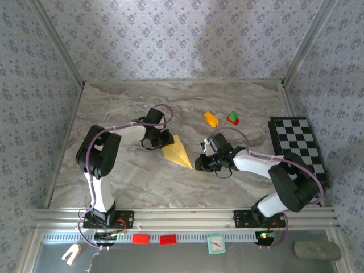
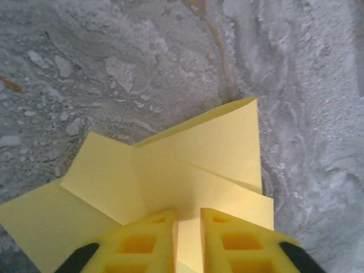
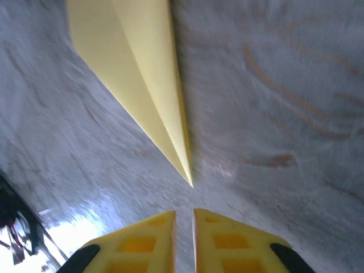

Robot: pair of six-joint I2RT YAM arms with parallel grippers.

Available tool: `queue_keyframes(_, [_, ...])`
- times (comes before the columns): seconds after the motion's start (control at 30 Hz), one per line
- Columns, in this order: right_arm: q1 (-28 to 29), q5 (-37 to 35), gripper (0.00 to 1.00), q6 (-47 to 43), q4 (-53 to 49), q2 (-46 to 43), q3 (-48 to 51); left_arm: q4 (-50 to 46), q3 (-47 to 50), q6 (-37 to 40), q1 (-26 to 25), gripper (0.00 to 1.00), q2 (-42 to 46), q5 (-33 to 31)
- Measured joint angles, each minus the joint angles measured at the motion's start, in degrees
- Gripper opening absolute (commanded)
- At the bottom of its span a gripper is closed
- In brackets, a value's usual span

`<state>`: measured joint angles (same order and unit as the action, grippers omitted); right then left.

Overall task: Fold a paper plane with a square sheet of paper (pick it up from the middle)
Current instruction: Fourth fold the wing at the center of the table, then turn over the paper at the center of the table.

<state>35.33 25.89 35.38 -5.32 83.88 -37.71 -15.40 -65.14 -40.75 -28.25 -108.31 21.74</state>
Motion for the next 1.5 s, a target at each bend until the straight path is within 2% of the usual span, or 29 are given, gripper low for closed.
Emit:
queue_keyframes(0.07, [-0.7,-0.6,0.32,0.0,1.1,0.1,-1.5,-0.2,0.0,-1.3,0.0,0.40,2.0,-0.2])
queue_keyframes(0.2, [-2.4,-0.5,0.40,1.0,5.1,2.7,-4.8,0.6,0.5,-3.8,0.2,0.50,9.1,-0.8])
queue_keyframes(0.4, [-4.2,1.2,0.41,1.2,8.8,12.1,-10.6,5.8,7.7,-9.4,1.7,0.62,18.8,-1.0])
queue_keyframes(0.5, [-4.3,2.5,0.38,0.6,9.5,16.5,-13.2,8.0,13.0,-12.7,2.7,0.65,21.0,-1.0])
queue_keyframes(0.77, [-4.1,6.3,0.29,-0.1,11.3,22.1,-15.6,11.3,21.6,-18.8,3.9,0.68,24.1,-0.5])
queue_keyframes(1.27, [-3.3,8.5,0.04,-0.5,12.0,22.4,-16.0,14.4,22.3,-20.0,5.0,0.68,24.6,1.5])
queue_keyframes(1.5, [-3.4,9.1,0.03,1.1,15.1,20.7,-15.4,16.5,23.3,-20.2,5.0,0.69,26.0,4.0])
